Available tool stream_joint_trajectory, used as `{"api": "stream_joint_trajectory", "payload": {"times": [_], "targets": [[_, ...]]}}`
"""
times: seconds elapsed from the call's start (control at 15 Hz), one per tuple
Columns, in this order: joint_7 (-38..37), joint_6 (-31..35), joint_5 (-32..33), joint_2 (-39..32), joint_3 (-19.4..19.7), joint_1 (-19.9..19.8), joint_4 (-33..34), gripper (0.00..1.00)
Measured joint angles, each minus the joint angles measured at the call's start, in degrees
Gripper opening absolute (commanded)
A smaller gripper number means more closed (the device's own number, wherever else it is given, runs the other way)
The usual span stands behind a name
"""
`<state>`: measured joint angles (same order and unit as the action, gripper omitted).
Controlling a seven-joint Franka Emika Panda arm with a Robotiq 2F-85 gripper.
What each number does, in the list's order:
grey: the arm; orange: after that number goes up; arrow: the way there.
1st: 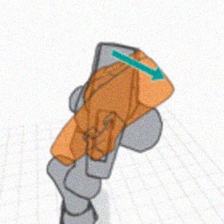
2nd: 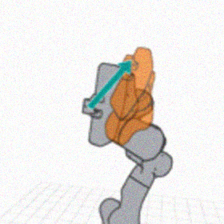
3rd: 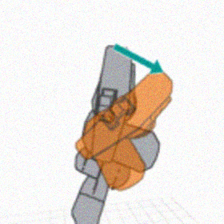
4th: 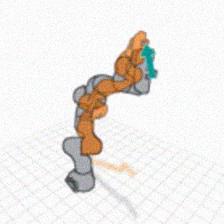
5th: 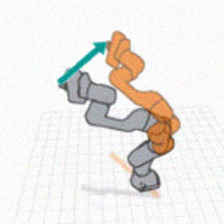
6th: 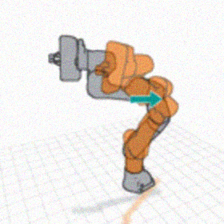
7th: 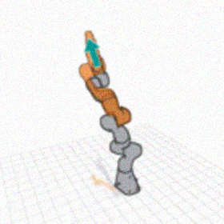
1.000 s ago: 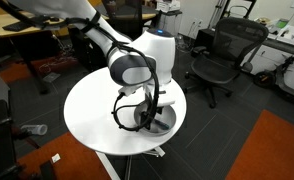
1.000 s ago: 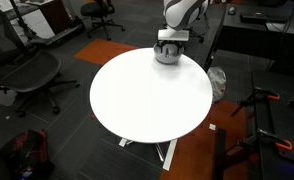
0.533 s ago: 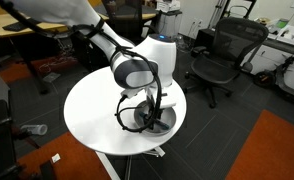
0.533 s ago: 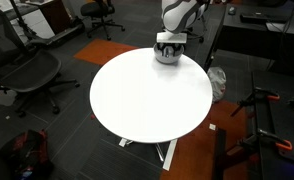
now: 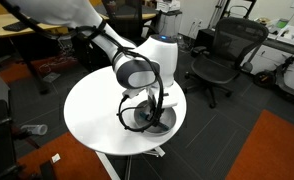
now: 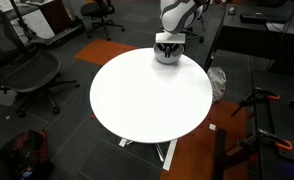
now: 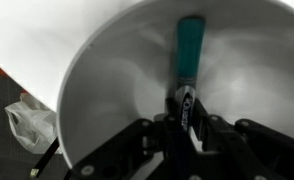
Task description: Take the marker out of the bowl and put it on the table
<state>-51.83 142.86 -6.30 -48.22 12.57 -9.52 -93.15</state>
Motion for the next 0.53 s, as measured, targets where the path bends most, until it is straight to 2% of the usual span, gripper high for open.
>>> {"api": "stream_joint_trajectory", "payload": {"times": [0.53], "targets": [[0.1, 0.4, 0.0, 3.7, 0.5, 0.4, -0.6, 0.05]]}}
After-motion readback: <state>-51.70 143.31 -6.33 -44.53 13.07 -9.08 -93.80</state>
